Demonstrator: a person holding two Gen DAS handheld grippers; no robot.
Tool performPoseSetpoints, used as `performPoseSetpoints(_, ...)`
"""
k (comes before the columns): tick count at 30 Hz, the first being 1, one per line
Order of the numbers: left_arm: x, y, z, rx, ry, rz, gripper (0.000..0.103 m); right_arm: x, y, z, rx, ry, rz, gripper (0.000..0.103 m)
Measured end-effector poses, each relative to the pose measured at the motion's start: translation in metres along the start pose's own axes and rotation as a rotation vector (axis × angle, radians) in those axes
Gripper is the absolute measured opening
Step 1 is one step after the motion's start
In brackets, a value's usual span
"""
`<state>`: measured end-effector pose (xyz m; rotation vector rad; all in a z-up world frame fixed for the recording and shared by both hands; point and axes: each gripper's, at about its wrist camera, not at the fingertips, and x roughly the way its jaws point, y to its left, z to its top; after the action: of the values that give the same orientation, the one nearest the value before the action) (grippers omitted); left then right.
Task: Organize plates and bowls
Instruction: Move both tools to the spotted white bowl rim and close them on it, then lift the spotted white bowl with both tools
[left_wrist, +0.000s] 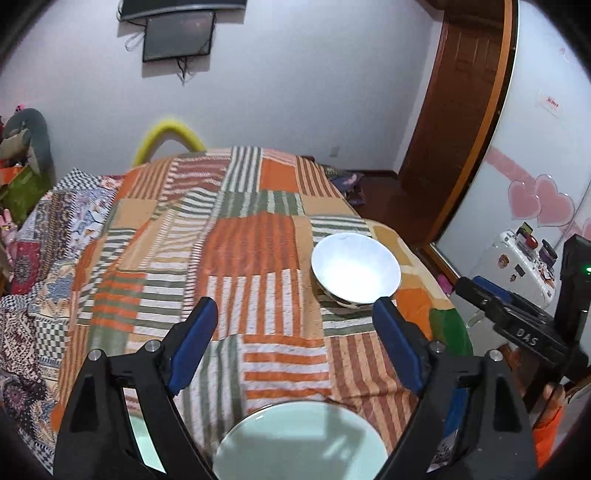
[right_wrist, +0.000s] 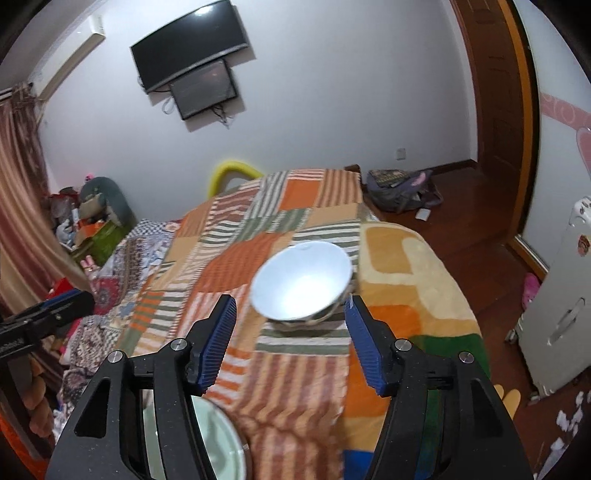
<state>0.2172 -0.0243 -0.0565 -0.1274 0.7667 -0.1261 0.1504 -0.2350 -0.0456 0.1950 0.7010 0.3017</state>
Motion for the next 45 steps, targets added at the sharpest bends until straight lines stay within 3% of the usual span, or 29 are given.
performPoseSetpoints(14, 0.107, 0.009, 0.006, -0.022, 0.158, -0.008, 0.086, 0.089, -0.044, 0.010, 0.035, 0.129, -0.064, 0.057)
performPoseSetpoints(20, 0.135, 0.019, 0.003, -0.050, 0.198, -0.033, 0.086, 0.119, -0.054, 0.018, 0.047, 0.185, -0.067, 0.041)
performPoseSetpoints(23, 0.144, 0.019, 0.004, -0.048, 0.206, -0.036, 0.085, 0.129, -0.053, 0.016, 0.033, 0.222, -0.047, 0.025)
performPoseSetpoints(24, 0.148, 0.019, 0.004, -0.047, 0.209, -0.037, 0.082, 0.129, -0.052, 0.014, 0.028, 0.232, -0.041, 0.019)
performPoseSetpoints(28, 0.165, 0.015, 0.005, -0.032, 0.241, -0.055, 0.064, 0.124, -0.051, 0.009, 0.004, 0.224, -0.044, 0.013)
performPoseSetpoints(30, 0.175, 0.012, 0.004, -0.025, 0.261, -0.064, 0.052, 0.122, -0.052, 0.006, 0.011, 0.230, -0.022, 0.013)
performPoseSetpoints(36, 0.201, 0.003, 0.003, -0.006, 0.305, -0.077, 0.036, 0.116, -0.043, -0.002, -0.015, 0.248, 0.014, 0.014)
performPoseSetpoints(41, 0.214, 0.000, -0.003, -0.009, 0.336, -0.096, 0.025, 0.115, -0.034, -0.009, -0.038, 0.263, 0.044, 0.014)
performPoseSetpoints(45, 0.211, -0.001, -0.006, -0.003, 0.334, -0.094, 0.025, 0.118, -0.032, -0.009, -0.029, 0.271, 0.048, 0.014)
